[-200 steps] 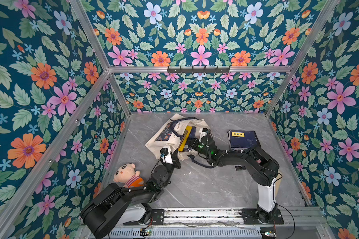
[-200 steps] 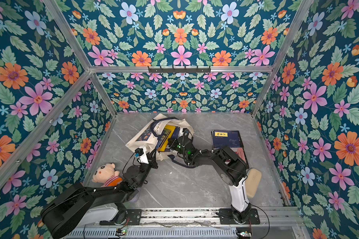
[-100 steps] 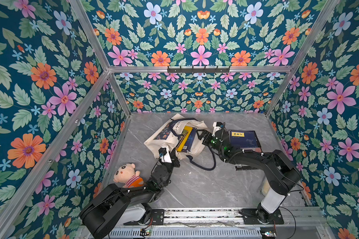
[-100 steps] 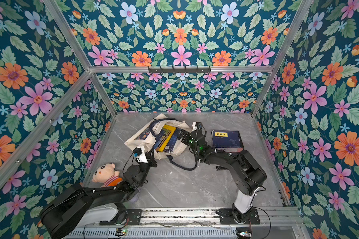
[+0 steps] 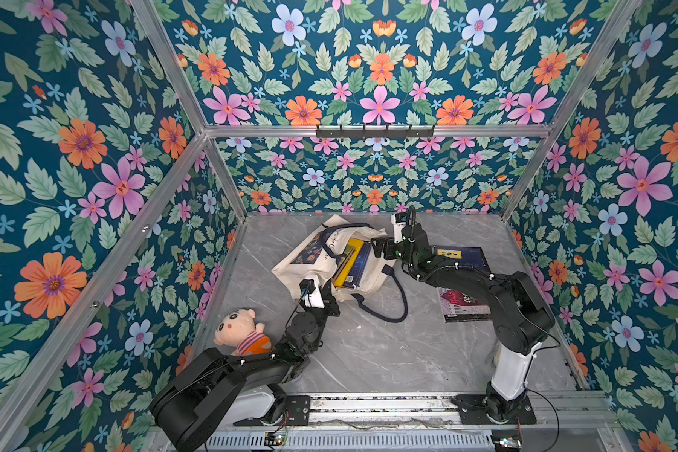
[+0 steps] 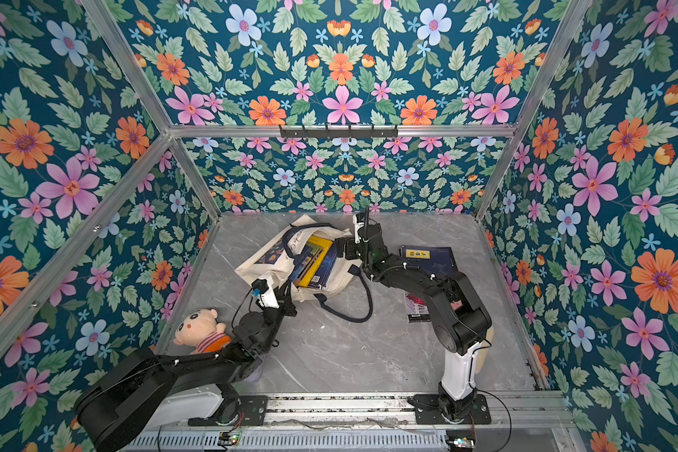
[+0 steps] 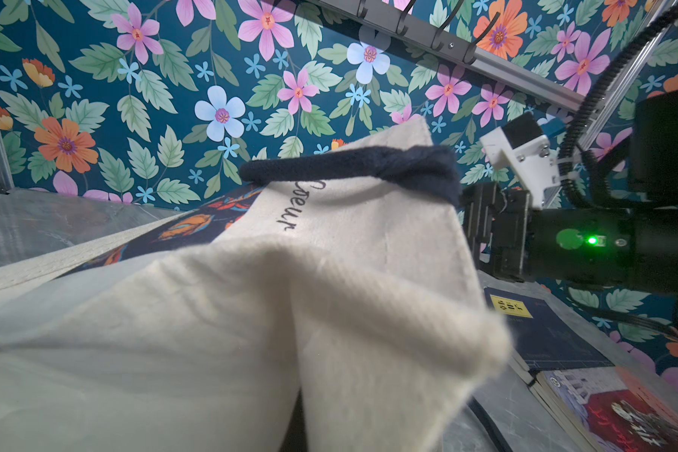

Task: Take out the books from the canvas bag
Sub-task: Adjust the canvas bag at the center of the board.

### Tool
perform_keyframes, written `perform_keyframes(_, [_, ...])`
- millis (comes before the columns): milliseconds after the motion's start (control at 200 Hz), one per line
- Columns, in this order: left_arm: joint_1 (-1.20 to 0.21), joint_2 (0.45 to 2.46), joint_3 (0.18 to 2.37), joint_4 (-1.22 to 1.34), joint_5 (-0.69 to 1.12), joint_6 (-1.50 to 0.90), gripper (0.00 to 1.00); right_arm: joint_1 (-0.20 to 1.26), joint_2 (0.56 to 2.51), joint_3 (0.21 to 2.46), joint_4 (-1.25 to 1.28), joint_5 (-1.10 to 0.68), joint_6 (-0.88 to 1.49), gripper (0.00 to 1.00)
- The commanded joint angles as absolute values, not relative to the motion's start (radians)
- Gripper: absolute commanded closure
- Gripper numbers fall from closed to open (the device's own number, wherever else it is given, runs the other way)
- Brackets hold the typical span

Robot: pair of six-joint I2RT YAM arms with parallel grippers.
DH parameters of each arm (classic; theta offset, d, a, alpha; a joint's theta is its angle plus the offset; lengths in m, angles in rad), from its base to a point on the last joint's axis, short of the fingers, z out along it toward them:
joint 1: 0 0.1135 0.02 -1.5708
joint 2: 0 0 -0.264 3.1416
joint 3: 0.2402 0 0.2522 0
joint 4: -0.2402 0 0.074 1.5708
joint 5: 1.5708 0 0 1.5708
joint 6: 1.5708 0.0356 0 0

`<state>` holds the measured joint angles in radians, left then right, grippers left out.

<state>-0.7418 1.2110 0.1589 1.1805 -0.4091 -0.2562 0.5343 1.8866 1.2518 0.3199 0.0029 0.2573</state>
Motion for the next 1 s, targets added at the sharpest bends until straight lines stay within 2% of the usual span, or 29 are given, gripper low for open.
perform_keyframes(0, [-0.740, 1.204, 0.163, 1.230, -0.401, -0.246, 1.00, 0.533, 1.934, 1.290, 0.332, -0.023, 0.100, 0.01])
perform_keyframes(90, [-0.741, 1.207, 0.161, 1.242, -0.400, -0.244, 1.00, 0.532, 1.976, 1.337, 0.318, -0.066, 0.075, 0.01])
perform_keyframes(190, [-0.740, 1.203, 0.157, 1.244, -0.400, -0.242, 1.00, 0.526, 1.999, 1.348, 0.323, -0.088, 0.078, 0.09])
perform_keyframes(235, [-0.740, 1.197, 0.156, 1.243, -0.402, -0.241, 1.00, 0.515, 1.999, 1.335, 0.347, -0.115, 0.098, 0.19])
perform_keyframes(320, [-0.741, 1.195, 0.155, 1.239, -0.406, -0.239, 1.00, 0.495, 1.991, 1.297, 0.406, -0.159, 0.142, 0.45])
perform_keyframes(385, [-0.740, 1.198, 0.158, 1.239, -0.407, -0.238, 1.00, 0.485, 1.981, 1.270, 0.437, -0.182, 0.168, 0.59])
perform_keyframes(495, [-0.741, 1.204, 0.159, 1.243, -0.402, -0.242, 1.00, 0.483, 1.957, 1.239, 0.451, -0.190, 0.169, 0.76])
perform_keyframes(700, [-0.740, 1.203, 0.162, 1.238, -0.408, -0.240, 1.00, 0.482, 1.845, 1.137, 0.443, -0.086, 0.230, 1.00])
perform_keyframes(810, [-0.740, 1.210, 0.165, 1.234, -0.407, -0.242, 1.00, 0.482, 1.767, 1.061, 0.443, -0.020, 0.272, 1.00])
perform_keyframes(995, [-0.741, 1.226, 0.177, 1.225, -0.410, -0.245, 1.00, 0.483, 1.667, 0.948, 0.462, -0.007, 0.290, 1.00])
